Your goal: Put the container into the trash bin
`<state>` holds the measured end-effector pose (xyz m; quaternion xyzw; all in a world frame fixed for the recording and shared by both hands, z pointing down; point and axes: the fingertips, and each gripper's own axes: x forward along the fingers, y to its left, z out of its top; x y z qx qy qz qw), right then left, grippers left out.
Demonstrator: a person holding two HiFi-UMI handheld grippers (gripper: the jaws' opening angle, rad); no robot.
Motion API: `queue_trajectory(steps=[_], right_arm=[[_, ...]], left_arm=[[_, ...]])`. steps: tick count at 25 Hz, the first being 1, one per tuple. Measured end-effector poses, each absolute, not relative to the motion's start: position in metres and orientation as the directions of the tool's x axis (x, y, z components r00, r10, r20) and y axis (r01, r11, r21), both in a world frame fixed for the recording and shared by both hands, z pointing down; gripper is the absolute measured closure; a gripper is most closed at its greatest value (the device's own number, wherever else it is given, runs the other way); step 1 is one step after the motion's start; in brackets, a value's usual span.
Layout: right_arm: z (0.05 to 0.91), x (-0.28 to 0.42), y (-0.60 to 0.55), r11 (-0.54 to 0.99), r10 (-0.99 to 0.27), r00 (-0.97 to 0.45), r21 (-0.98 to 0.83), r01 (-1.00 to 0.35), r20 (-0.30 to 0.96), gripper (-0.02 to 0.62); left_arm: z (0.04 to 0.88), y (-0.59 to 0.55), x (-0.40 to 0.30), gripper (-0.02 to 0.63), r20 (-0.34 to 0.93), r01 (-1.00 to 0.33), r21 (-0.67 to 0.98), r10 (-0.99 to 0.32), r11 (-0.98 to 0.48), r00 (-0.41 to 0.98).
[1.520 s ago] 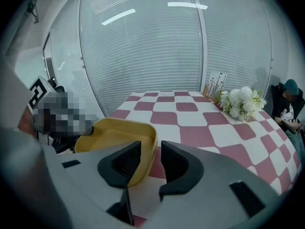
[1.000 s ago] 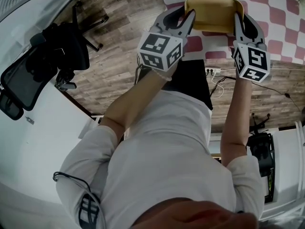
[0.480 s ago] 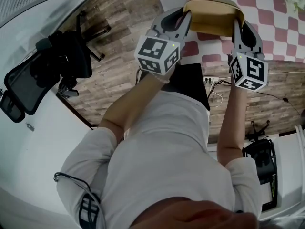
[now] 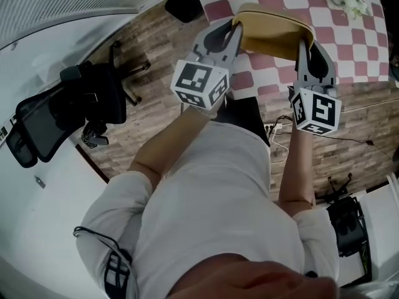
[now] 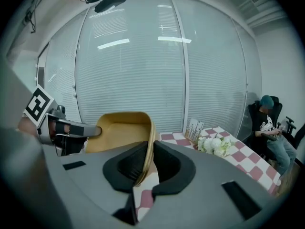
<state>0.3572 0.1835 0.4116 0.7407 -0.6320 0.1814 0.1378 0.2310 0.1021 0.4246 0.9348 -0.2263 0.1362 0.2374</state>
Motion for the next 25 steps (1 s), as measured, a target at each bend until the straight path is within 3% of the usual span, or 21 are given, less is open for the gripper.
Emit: queue_trajectory(steps=[15, 25], right_arm=[[0.279, 0.348, 0.198, -0.226, -0.943, 0.220, 0.002, -0.974, 0.249, 0.538], [0.244, 0.345, 0.205, -0.237, -0.951, 0.237, 0.025, -0.971, 0.198, 0.540]], left_arm=[[0.281, 0.099, 0.233, 0.554, 0.167, -0.408, 0.220, -0.378, -0.886, 0.911], [0.246, 0.107, 0.231, 0.554, 0.116, -0.400, 0.190, -0.384, -0.897, 0.916]])
